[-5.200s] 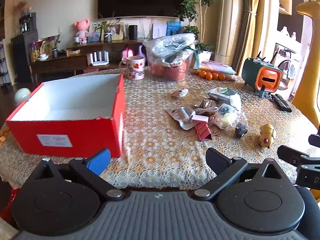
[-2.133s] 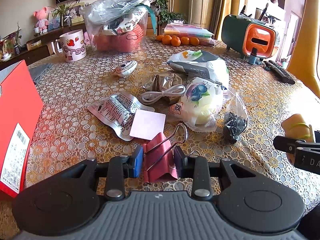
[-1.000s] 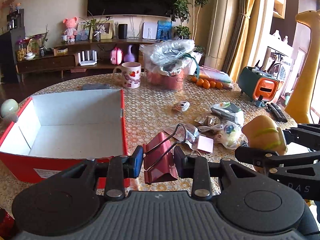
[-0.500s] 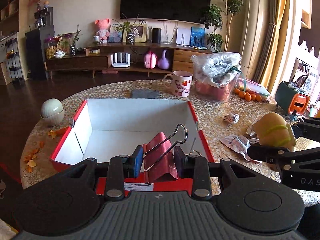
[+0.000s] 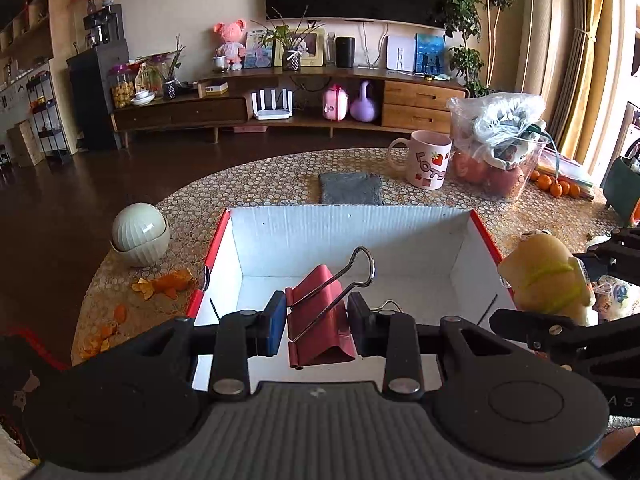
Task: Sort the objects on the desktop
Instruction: 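Carry both into the red shoebox and open both tools to release them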
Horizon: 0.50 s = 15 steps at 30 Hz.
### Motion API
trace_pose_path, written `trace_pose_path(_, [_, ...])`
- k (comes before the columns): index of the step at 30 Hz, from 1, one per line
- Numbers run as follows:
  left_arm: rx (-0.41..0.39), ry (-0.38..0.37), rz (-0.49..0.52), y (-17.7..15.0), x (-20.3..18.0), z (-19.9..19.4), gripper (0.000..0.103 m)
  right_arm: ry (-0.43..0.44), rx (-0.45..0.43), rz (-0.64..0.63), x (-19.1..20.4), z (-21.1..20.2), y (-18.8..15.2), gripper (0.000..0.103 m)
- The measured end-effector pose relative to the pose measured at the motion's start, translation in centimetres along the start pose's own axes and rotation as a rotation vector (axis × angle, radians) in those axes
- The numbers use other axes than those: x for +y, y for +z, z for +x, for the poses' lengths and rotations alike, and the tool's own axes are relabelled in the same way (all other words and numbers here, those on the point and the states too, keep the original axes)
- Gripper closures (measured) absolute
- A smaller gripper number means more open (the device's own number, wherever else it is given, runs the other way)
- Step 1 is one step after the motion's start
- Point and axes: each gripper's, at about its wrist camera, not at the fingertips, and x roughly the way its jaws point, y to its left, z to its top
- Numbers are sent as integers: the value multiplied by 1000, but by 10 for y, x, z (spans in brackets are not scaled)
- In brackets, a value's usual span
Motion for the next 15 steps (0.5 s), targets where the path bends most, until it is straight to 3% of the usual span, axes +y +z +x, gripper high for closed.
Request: trace_pose_path(15, [134,33,137,22,-4,91,71,57,169,20,11,87,10,50])
